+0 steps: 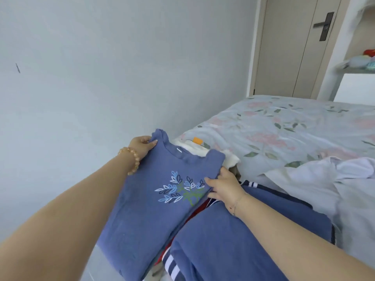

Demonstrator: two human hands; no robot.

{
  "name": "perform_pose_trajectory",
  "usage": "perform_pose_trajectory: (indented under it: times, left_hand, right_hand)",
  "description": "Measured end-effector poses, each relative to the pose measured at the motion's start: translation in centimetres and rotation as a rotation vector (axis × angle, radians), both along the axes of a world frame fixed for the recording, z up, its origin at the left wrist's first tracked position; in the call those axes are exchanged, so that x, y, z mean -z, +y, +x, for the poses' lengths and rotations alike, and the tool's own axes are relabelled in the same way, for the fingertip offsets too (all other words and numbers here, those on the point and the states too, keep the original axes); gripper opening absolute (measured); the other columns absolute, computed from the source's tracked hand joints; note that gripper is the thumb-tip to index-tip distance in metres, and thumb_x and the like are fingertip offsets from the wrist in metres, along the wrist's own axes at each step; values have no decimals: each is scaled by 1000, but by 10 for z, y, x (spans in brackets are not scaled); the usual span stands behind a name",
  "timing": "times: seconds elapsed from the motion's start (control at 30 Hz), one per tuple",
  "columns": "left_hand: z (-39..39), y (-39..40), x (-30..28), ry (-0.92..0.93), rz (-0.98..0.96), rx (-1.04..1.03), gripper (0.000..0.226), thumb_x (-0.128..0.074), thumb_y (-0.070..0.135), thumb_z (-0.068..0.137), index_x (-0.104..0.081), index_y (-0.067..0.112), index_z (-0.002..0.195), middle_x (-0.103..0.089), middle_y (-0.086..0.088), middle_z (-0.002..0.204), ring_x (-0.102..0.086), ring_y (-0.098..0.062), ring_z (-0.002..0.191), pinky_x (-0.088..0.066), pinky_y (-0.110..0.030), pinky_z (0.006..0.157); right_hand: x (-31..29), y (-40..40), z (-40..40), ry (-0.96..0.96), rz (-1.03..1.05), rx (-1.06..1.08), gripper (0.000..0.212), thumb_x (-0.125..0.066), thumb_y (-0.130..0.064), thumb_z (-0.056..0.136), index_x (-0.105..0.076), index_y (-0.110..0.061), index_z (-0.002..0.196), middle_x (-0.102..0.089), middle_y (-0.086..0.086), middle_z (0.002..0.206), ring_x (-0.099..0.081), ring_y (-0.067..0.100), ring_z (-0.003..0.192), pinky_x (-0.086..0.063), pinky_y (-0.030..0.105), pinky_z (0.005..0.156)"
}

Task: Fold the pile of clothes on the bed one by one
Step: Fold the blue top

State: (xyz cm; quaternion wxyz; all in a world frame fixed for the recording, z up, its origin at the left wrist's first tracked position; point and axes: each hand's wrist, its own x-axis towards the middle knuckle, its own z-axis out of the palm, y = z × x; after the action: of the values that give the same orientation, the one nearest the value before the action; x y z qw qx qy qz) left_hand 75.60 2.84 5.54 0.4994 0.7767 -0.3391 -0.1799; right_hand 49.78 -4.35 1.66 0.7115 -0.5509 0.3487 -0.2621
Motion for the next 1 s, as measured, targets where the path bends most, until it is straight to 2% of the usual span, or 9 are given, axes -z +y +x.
perform_pose_trajectory:
  times: [0.13,0.33,0.43,0.5,0.6,0.67,0.77,0.9,1.0]
  left_hand:
    - [12,-24,34,-69,-42,-81,16,-58,13,94,-55,9,79,-47,-10,74,-38,-18,72,-31,-29,58]
    - [11,-60,-23,-292,-110,-90,33,-58,19,93,-43,15,64,-34,-3,64,-31,-19,65,-25,-29,55]
    - [1,-62,-16,-470,171,-72,29,-59,25,93,-61,8,115,-61,-15,110,-55,-29,103,-41,-31,86]
    - [-17,-46,-12,-625,368,6,62,-58,37,91,-41,9,143,-42,-16,144,-40,-32,133,-30,-33,108]
    - [-56,-2,-10,-756,575,155,68,-47,58,87,-39,22,144,-36,-10,148,-35,-33,136,-28,-38,112]
    - [-83,41,1,-790,751,164,65,-35,60,93,-22,32,150,-17,-1,158,-20,-27,144,-19,-47,116]
    - [-97,90,35,-813,808,155,71,-6,76,86,1,45,149,4,9,161,0,-20,149,-3,-57,116]
    - [-90,105,57,-869,924,245,85,16,71,85,-23,35,151,-22,-4,158,-31,-34,141,-27,-76,97]
    - [-88,100,55,-930,933,260,108,40,76,59,-1,40,152,9,4,161,3,-28,148,-4,-70,108]
  right_hand:
    - [20,-8,3,-119,45,23,28,-57,4,93,-53,-16,112,-65,-1,106,-62,20,96,-57,23,55]
    - [-4,-30,26,-143,-78,204,23,-53,7,91,-58,-13,101,-67,6,97,-65,23,90,-58,37,74]
    - [1,-39,27,-15,-83,312,24,-61,0,89,-58,-4,112,-65,13,115,-62,32,106,-52,47,92]
    - [1,-34,24,39,-138,245,49,-66,-5,87,-46,-3,133,-58,12,128,-57,28,115,-48,42,99]
    - [-6,-12,14,304,-458,157,87,-69,-23,87,-14,-7,152,-19,13,157,-29,29,139,-30,37,113]
    - [-16,12,5,538,-881,60,89,-65,-40,89,-10,-12,153,8,9,161,-5,26,147,-16,35,116]
    - [-12,40,5,624,-1295,-242,81,-47,-59,92,-12,-22,154,12,1,162,7,21,149,-2,42,120]
    - [8,47,14,866,-1195,-573,77,-22,-72,91,2,-35,154,15,-5,162,18,16,148,8,49,119]
    - [-3,45,8,874,-1111,-612,78,-27,-71,92,0,-33,155,13,-5,162,17,16,148,7,48,119]
